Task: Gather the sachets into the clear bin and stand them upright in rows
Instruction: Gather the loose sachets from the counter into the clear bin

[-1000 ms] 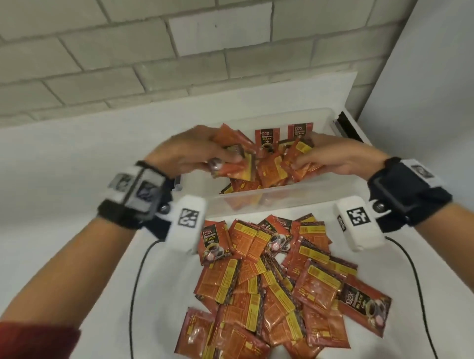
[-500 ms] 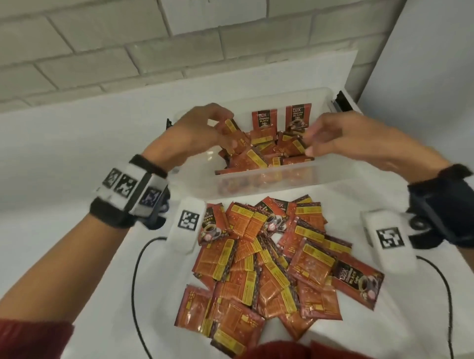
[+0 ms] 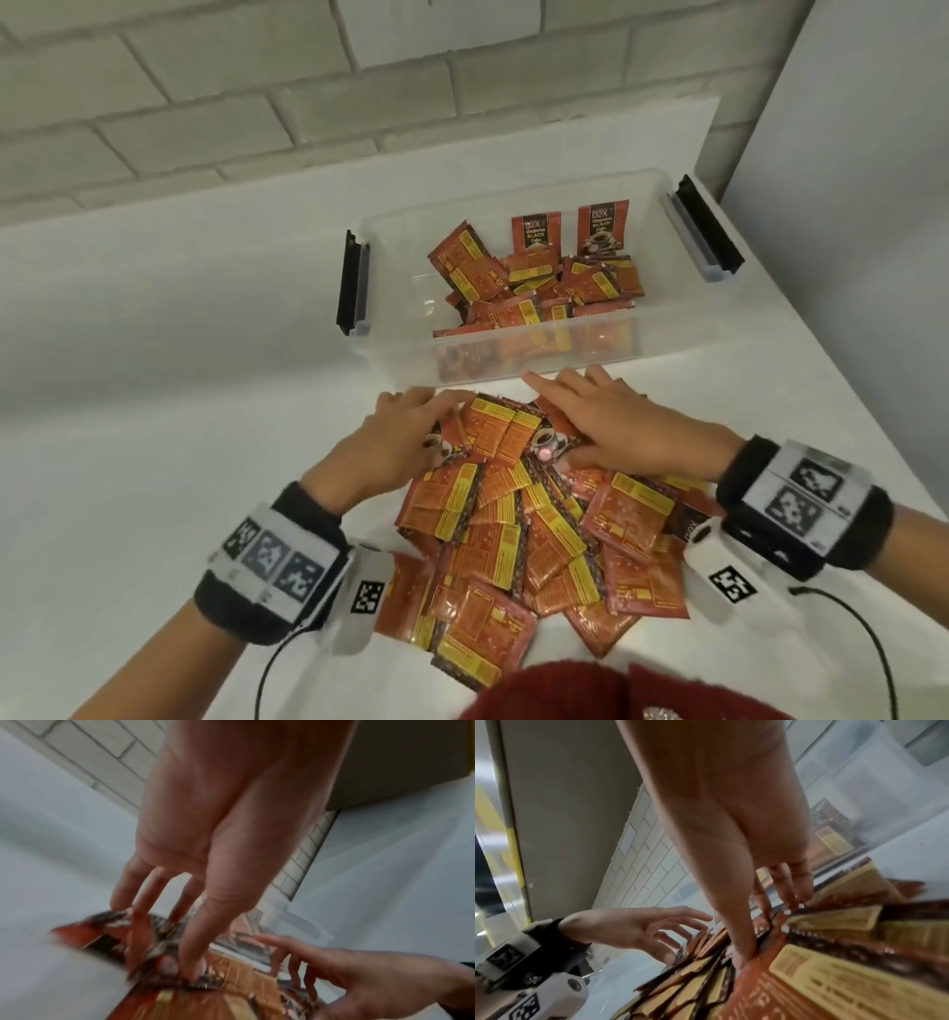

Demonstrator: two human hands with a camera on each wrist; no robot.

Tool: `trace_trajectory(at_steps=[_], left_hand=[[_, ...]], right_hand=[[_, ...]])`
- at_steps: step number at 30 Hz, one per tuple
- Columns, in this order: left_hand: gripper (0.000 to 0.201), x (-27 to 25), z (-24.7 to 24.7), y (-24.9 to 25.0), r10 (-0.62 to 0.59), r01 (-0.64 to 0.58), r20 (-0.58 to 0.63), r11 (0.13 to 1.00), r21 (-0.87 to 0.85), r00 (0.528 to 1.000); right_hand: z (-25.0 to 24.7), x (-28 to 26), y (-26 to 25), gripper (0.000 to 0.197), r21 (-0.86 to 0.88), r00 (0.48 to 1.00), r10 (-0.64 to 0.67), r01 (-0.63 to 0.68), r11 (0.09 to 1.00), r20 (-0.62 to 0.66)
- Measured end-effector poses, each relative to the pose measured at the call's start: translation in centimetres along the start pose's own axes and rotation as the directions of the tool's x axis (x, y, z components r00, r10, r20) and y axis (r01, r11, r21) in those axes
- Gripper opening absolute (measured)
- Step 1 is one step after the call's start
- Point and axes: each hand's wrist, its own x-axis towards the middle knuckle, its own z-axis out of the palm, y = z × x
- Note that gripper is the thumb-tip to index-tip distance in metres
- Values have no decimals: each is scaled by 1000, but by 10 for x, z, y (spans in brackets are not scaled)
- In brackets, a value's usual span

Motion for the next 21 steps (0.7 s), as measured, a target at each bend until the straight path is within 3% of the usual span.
trace_trajectory(at_steps=[2,4,8,12,15,18,21], left_hand=[[65,3,6,-5,-25,26,-65,1000,8,998],[62,4,5,-7,-23,21,-177,1000,-18,984],[49,-5,-8,-12,-67,-26,-263,942,-335,963],[44,-29,-29,-18,-182,67,-153,826,-560,971],[52,-48,-28,-17,-100,66,-14,743,-666,995],[34,-51,-4,-12,-38,68,63,807,-586,997],[23,-41,26,-10,-74,75,18,895,-439,997]], right_hand=[[2,4,-3,96,-26,1000,31,-31,999,-5],[3,6,-5,79,-46,999,27,-28,999,-26],[-2,3,-9,49,-17,998,0,-1,1000,-66],[-1,-4,-4,19,-32,984,-56,51,998,-167],[0,-14,12,18,77,925,-38,72,994,-378],[3,-22,21,10,192,894,15,79,978,-447],[3,-16,9,25,220,931,-17,104,970,-365]])
